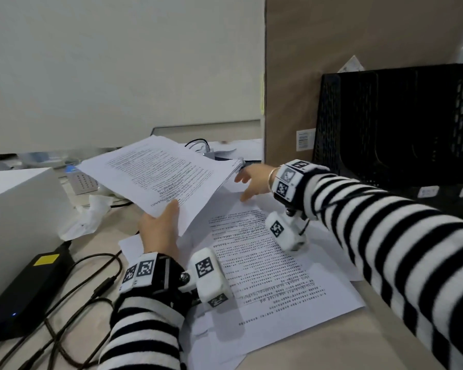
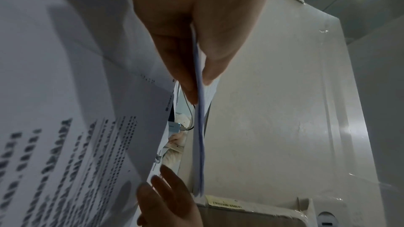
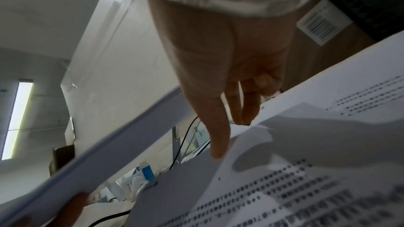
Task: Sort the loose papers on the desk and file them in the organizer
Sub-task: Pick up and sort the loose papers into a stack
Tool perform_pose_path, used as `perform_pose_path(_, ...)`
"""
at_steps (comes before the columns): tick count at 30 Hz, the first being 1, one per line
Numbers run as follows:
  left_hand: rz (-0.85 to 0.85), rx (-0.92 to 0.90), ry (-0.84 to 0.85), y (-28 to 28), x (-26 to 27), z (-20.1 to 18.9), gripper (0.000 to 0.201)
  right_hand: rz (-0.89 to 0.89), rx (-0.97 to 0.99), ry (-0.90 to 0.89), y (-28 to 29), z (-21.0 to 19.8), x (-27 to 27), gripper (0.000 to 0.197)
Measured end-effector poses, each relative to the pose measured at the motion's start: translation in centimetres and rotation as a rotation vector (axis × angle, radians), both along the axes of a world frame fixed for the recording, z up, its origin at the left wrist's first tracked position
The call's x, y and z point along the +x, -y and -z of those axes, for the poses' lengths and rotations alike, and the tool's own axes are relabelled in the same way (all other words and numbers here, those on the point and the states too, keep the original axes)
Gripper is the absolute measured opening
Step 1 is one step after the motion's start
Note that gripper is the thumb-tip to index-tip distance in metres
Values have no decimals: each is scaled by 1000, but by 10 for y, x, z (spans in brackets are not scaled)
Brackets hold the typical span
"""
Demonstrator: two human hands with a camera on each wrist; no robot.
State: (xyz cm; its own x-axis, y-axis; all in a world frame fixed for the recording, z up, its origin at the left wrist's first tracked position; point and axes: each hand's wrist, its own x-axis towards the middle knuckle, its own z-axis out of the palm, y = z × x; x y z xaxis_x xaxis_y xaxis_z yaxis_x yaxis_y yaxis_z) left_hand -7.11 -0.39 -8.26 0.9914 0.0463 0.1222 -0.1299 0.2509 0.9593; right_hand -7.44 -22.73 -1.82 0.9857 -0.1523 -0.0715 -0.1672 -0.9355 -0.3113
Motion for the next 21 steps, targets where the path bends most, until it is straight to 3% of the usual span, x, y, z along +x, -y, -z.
perform_pose_path(3,11,8,13,0,1,0,14,-6,-147,-94,-5,9,8,51)
perform_pose_path(5,7,13,16,0,2,-1,12,33,-246,-61,-3,11,6,37)
perform_pose_path(8,-19,-26,-13,1,4,-2,10,232,-243,117,17,3,-3,24)
perform_pose_path(10,-44,-63,-30,1,3,-5,9,422,-142,306,39,-7,-17,21)
perform_pose_path(13,-98,-92,-41,2,0,-9,18,619,220,603,66,-16,-51,21)
perform_pose_path(16,-109,-75,-50,3,0,-7,10,622,742,860,65,-14,-90,21)
perform_pose_path(19,-110,-12,-82,3,0,-3,14,540,1241,914,43,-4,-123,8)
perform_pose_path(21,-37,71,-91,4,-2,0,17,502,1509,874,24,4,-137,23)
